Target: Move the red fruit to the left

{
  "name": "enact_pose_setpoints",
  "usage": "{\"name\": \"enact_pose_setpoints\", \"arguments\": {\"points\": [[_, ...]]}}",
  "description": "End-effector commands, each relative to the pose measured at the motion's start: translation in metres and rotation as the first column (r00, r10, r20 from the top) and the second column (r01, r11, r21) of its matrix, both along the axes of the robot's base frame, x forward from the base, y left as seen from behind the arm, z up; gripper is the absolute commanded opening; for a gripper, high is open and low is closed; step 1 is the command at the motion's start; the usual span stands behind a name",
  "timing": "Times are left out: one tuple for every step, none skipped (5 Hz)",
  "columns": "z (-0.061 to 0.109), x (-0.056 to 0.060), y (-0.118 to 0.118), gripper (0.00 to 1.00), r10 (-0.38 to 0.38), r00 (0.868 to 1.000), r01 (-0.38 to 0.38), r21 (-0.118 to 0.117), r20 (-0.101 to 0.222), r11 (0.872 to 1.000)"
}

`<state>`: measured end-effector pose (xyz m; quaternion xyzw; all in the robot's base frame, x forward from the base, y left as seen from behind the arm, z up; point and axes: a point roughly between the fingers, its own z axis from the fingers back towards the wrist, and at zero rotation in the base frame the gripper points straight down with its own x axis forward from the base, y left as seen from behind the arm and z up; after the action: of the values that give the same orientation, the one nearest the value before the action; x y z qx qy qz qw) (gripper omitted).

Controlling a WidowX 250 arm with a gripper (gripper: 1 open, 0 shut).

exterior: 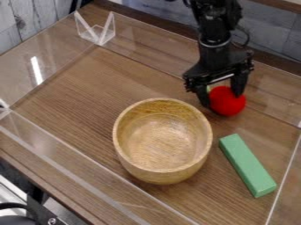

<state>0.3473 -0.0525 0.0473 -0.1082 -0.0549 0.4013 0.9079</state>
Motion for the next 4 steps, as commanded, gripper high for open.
{"name": "enact_pose_setpoints", "arguments": {"points": [[0.009, 0.007, -0.004, 1.0, -0.056, 0.997, 0.056, 0.008, 0.049, 0.998], [0.004, 0.004, -0.005, 1.0, -0.107, 0.993, 0.106, 0.016, 0.046, 0.994], [0.0, 0.005, -0.006, 1.0, -0.107, 0.993, 0.106, 0.025, 0.044, 0.994], [-0.003, 0.006, -0.006, 1.0, -0.105, 0.993, 0.104, 0.034, 0.046, 0.994]]}}
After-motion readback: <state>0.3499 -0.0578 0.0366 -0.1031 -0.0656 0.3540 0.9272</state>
